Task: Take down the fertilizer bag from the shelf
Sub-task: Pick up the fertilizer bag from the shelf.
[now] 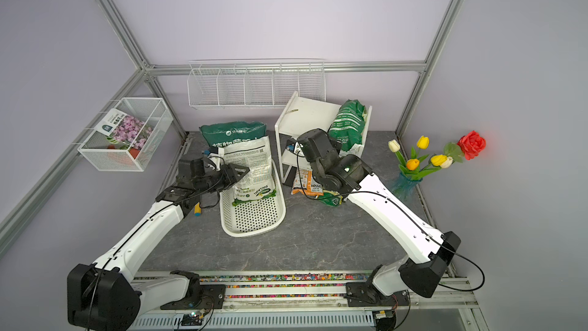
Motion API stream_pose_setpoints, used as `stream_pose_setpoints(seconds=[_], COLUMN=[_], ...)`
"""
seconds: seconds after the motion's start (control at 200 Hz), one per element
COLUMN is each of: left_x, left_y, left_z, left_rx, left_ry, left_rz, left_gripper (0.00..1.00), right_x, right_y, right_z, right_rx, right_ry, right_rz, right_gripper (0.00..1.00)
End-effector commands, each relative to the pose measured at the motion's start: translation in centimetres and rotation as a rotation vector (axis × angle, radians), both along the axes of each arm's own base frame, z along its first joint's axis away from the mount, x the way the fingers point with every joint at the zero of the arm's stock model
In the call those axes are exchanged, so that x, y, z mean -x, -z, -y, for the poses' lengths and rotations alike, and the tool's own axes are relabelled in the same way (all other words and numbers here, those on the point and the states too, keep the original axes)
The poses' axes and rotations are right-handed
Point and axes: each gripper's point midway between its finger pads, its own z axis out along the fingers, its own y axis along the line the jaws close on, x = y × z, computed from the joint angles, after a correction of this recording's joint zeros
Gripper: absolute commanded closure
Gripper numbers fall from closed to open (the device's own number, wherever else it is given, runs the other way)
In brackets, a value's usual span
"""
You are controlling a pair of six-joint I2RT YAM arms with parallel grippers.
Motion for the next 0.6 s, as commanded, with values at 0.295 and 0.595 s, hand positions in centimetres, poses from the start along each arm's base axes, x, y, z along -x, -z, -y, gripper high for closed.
stream_pose_setpoints(seconds=[0.295, 0.595], left_x=[0.1, 0.1], left_y=[0.8, 0.8], left_z=[0.1, 0.2], left_rx=[-0.010, -0.011], left_ry=[0.005, 0.015], left_rz=[-0.007, -0.009], left_gripper=[0.56, 0.56], right_x=[2.5, 1.3], right_y=[-1.3, -1.2], right_z=[-4.2, -2.7], right_rx=[-0.027, 0.031], right_ry=[-0.085, -0.045], right_rz=[0.036, 0.081], right_gripper=[0.90, 0.29])
